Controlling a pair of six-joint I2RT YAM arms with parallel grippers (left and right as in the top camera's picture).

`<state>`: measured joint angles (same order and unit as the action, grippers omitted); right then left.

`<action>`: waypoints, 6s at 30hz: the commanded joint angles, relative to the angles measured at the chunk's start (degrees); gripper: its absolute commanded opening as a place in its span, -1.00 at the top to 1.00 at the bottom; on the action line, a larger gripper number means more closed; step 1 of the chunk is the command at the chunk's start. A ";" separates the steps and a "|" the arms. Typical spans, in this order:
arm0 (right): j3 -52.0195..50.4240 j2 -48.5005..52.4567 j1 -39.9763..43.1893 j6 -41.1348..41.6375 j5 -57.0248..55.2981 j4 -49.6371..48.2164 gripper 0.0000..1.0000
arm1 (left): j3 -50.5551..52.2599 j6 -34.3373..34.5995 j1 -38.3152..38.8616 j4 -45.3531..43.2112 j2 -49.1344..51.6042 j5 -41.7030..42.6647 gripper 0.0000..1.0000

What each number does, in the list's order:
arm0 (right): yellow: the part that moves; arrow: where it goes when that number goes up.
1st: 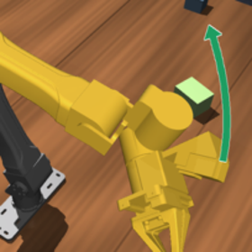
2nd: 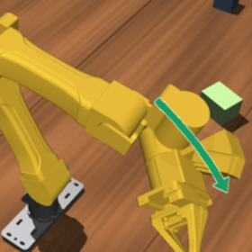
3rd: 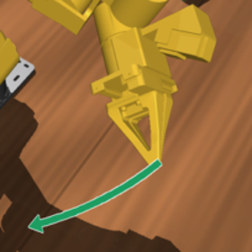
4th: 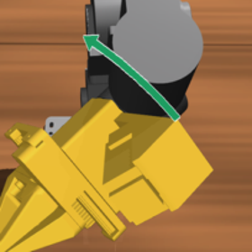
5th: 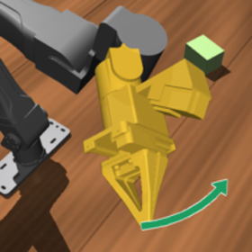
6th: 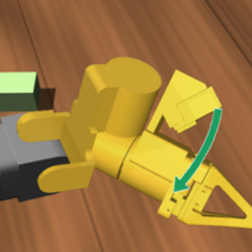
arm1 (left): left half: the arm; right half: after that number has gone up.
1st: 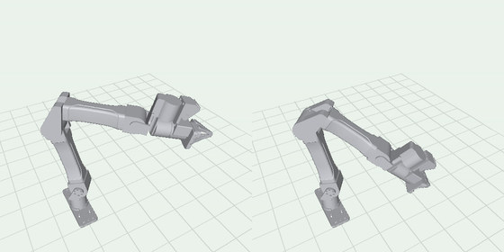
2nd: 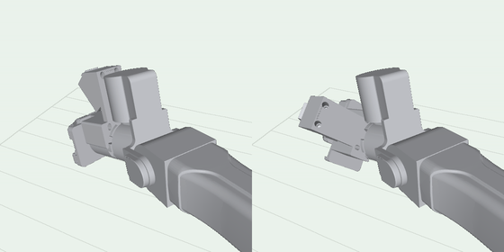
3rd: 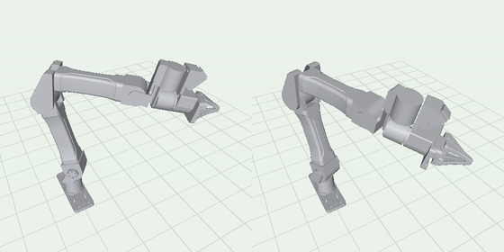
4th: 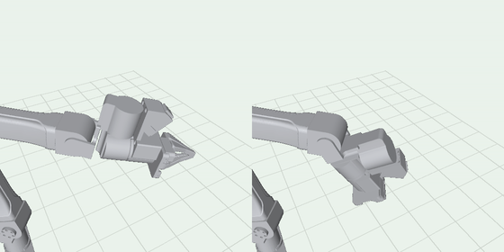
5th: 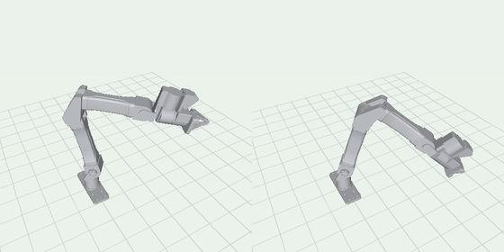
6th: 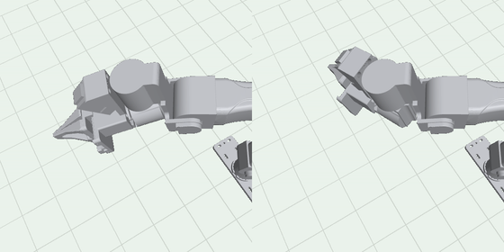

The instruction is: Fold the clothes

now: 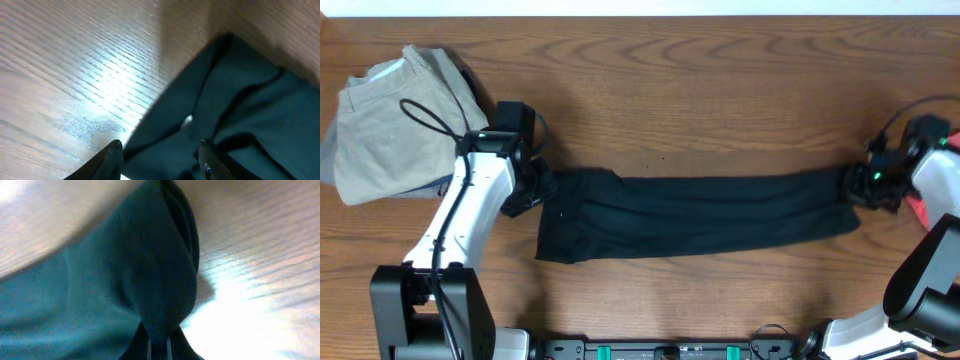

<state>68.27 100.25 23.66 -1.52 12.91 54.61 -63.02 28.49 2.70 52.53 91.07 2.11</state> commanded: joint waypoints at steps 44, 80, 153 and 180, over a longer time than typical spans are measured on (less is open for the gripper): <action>5.42 0.20 -48.35 13.44 6.67 4.72 -0.22 | -0.90 -0.15 -0.37 1.22 -0.20 -1.07 -0.03; 5.42 0.20 -44.94 19.87 -13.00 6.80 -0.31 | 3.56 -21.18 3.30 -3.10 20.41 22.97 -0.17; 5.44 0.15 -27.17 -9.75 17.99 10.49 -0.35 | -22.64 -2.56 21.33 -3.72 6.97 14.19 0.23; -14.03 0.20 -45.42 -8.59 27.47 -14.95 -0.19 | -21.53 -10.29 18.49 -0.50 27.61 5.70 0.21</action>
<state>56.93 100.25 -21.19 -12.86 42.50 41.45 -84.95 19.00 21.43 52.01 116.01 12.69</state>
